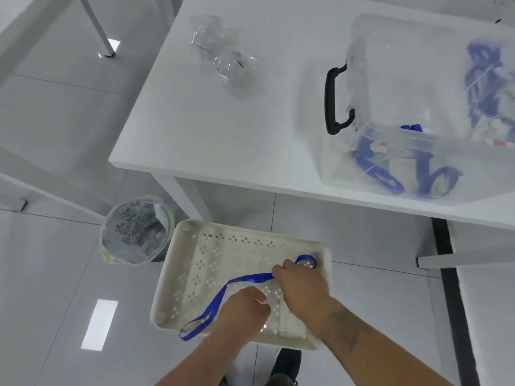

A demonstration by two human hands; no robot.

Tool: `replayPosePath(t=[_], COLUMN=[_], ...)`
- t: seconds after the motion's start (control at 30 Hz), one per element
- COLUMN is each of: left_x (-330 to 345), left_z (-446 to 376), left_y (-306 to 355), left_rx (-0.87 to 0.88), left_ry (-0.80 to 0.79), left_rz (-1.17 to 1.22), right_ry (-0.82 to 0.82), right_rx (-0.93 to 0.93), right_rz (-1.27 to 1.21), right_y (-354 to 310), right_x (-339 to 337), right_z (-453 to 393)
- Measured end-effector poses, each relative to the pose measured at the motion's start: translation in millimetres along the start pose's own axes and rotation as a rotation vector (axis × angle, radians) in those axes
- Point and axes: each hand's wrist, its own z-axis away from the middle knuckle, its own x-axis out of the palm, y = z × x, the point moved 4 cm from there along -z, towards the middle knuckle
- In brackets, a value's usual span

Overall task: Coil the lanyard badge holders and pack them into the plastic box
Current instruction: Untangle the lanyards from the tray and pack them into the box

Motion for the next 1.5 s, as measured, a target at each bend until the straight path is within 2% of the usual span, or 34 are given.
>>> replayPosePath(t=[0.1, 0.2, 0.27, 0.37, 0.5, 0.63, 0.7, 0.77, 0.83, 0.9, 1.0, 1.03, 1.1, 1.17, 1.23, 1.37, 1.43, 1.5], left_x=[3.7, -0.1, -11.9, -44.0, -77.2, -99.6, -109.4, -115.6, -119.1, -119.3, -123.9, -126.0, -128.1, -132.3, -139.8, -148.4, -148.3, -148.0], left_z=[-4.9, -2.3, -2.8, 3.4, 16.3, 25.7, 26.5, 27.1, 26.3, 24.4, 21.2, 24.1, 31.8, 37.8, 42.8, 60.2, 67.9, 69.3], left_y=[1.4, 3.2, 3.4, 9.4, 24.6, 43.6, 51.8, 57.9, 61.1, 61.0, 56.8, 57.4, 61.1, 62.5, 62.1, 69.5, 76.9, 81.1], left_rx=[0.034, 0.052, 0.097, 0.084, -0.017, -0.004, 0.019, 0.033, 0.021, 0.023, 0.158, 0.225, 0.322, 0.346, 0.300, 0.160, 0.137, 0.119], left_ry=[-0.031, -0.106, -0.067, -0.018, -0.153, -0.186, -0.159, -0.150, -0.122, -0.045, 0.184, 0.223, 0.218, 0.129, -0.018, -0.376, -0.400, -0.273], left_rz=[-0.031, -0.029, 0.098, 0.399, 0.847, 0.871, 0.877, 0.947, 1.039, 1.003, 0.525, 0.368, 0.210, 0.176, 0.247, 0.591, 0.763, 0.846], right_ry=[-0.045, -0.093, -0.095, -0.073, 0.052, 0.158, 0.169, 0.146, 0.077, -0.020, -0.059, -0.032, 0.070, 0.164, 0.216, 0.144, 0.079, 0.050], right_rx=[-0.003, 0.019, 0.039, 0.097, 0.184, 0.295, 0.369, 0.363, 0.312, 0.218, 0.031, -0.010, -0.061, -0.083, -0.079, 0.007, 0.093, 0.107], right_rz=[-0.065, -0.444, -0.754, -1.054, -1.358, -1.565, -1.749, -1.896, -1.864, -1.530, -0.940, -0.798, -0.637, -0.634, -0.740, -1.286, -1.448, -1.349], right_y=[3.5, 15.7, 25.4, 38.2, 38.9, 27.7, 16.9, 0.3, -21.1, -41.1, -56.9, -56.9, -48.4, -29.1, -5.7, 11.3, 2.4, -14.5], right_x=[-5.0, -21.2, -39.6, -59.8, -70.0, -65.9, -60.9, -53.5, -46.5, -38.0, -58.2, -72.1, -106.9, -136.1, -151.3, -141.8, -119.4, -99.7], right_z=[-6.0, -5.0, 2.4, 15.6, 32.1, 43.9, 50.1, 52.0, 55.3, 63.3, 77.1, 79.7, 81.8, 78.1, 71.4, 63.1, 64.8, 75.7])
